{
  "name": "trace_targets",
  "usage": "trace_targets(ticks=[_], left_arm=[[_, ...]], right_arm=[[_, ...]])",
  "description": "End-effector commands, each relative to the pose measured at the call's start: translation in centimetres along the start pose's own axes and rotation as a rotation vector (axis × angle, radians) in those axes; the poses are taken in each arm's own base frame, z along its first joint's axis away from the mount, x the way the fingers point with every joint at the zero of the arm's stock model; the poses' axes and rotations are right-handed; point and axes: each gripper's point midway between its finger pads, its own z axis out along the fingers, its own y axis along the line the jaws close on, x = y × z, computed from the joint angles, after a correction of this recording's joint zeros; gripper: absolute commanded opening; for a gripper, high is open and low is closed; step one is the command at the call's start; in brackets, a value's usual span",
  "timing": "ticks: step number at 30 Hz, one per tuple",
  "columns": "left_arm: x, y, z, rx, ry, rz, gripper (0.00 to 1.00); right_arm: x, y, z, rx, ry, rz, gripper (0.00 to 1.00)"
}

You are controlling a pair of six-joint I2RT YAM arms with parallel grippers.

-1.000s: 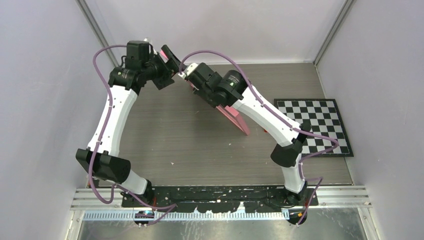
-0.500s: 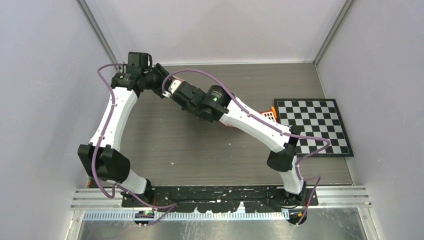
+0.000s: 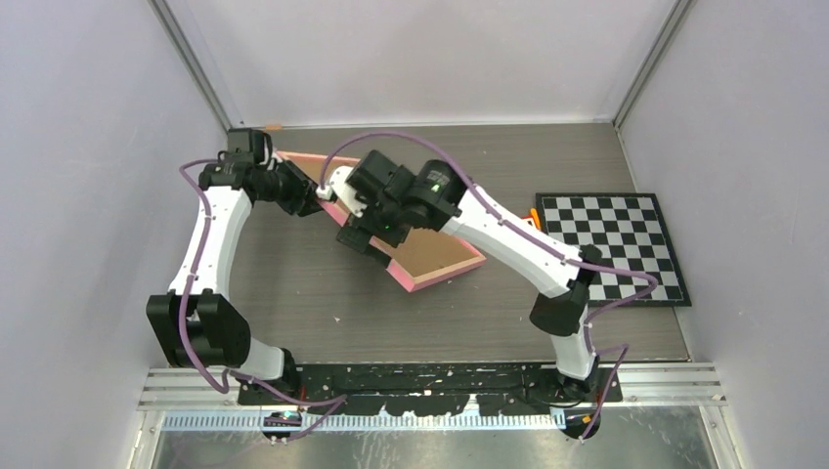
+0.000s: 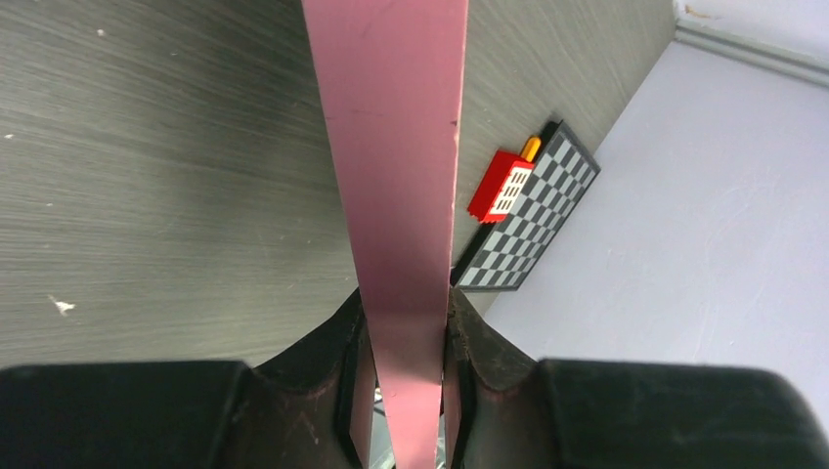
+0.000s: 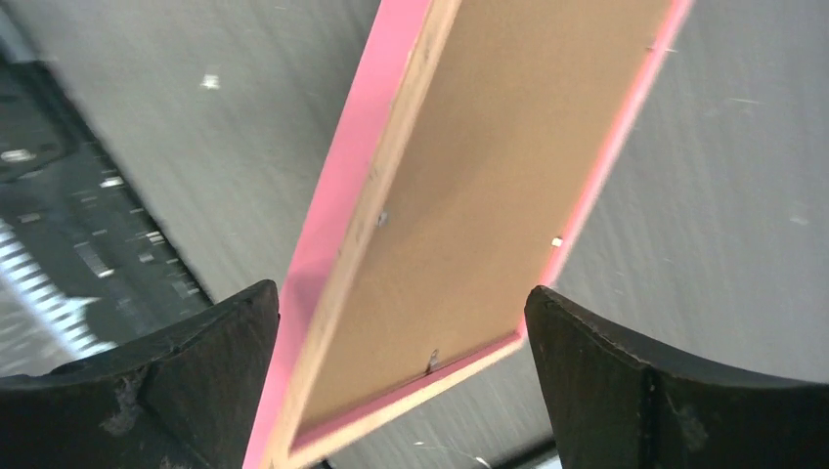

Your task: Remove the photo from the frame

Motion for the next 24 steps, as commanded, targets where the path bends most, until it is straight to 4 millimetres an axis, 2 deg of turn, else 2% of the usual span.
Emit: trace_targets(ticks=[1,4,6,12,16,20,24], left_arm=[[1.3,1.7,-1.4,0.041,0.057,0.205,0.0],[1.2,4.0,-1.0,0.015,0.109,0.268,0.0],[0.6,5.3,-0.7,0.026,0.134,0.297,0.0],[-0.2,7.2,0.9,0.09,0.217,0.475,0.0],[-1.2,8.0,2.6,0.107,0.274,0.522,0.0],[-2.4,9.1,5.0,0.105,0.325,0.522,0.0],[-3.8,9.9,7.1,0.11,0.369,0.536,0.01]], right_arm=[[-1.7,-0.3,-6.7,-0.274,-0.193,0.117,1.0],[-1.3,-1.4,-7.6,-0.424,-0.217,0.246,1.0],[-0.4,-2.9,-7.3,-0.459,-0.202,0.317,1.0],[3.4,-7.7,-4.6,-0.552,-0.126,0.566,1.0],[7.2,-10.4,-2.2,-0.586,-0.061,0.688,1.0],[11.0,-11.4,0.2,-0.599,0.025,0.746,1.0],[14.2,-10.9,2.8,-0.606,0.108,0.769,1.0]])
